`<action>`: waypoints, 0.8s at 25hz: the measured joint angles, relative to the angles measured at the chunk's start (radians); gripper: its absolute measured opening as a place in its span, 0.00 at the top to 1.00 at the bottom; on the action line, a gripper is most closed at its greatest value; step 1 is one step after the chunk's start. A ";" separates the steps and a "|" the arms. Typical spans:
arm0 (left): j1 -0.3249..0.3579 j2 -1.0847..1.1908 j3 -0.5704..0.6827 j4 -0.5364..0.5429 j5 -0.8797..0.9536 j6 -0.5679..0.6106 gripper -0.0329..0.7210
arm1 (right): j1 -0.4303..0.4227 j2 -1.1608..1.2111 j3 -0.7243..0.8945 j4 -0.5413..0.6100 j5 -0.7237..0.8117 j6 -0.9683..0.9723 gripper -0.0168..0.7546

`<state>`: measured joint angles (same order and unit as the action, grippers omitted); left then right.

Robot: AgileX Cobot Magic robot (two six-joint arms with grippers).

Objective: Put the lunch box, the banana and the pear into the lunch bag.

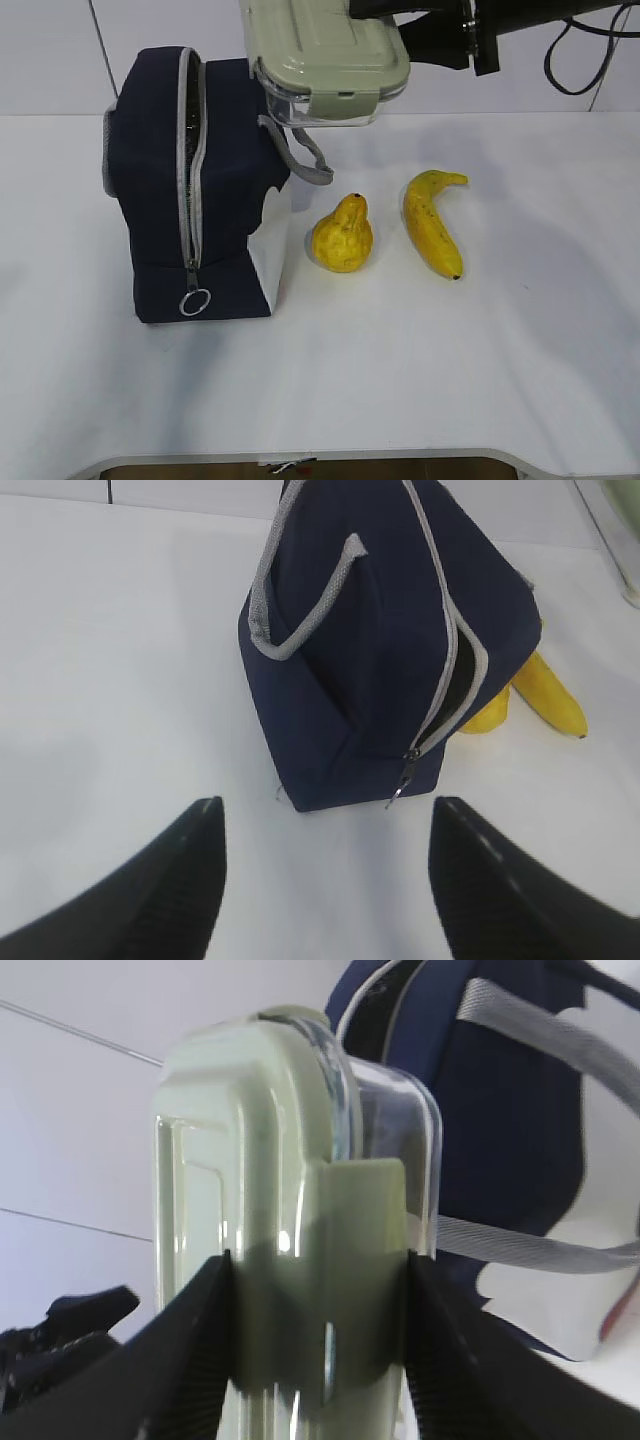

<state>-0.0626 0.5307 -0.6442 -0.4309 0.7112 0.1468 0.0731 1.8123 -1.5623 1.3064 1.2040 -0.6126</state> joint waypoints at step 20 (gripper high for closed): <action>0.000 0.795 -0.502 -0.314 0.134 0.285 0.31 | 0.123 0.000 0.000 0.056 -0.218 -0.005 0.48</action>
<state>-0.0626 1.3257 -1.1462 -0.7445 0.8452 0.4313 0.1961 1.8123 -1.5623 1.3622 0.9863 -0.6180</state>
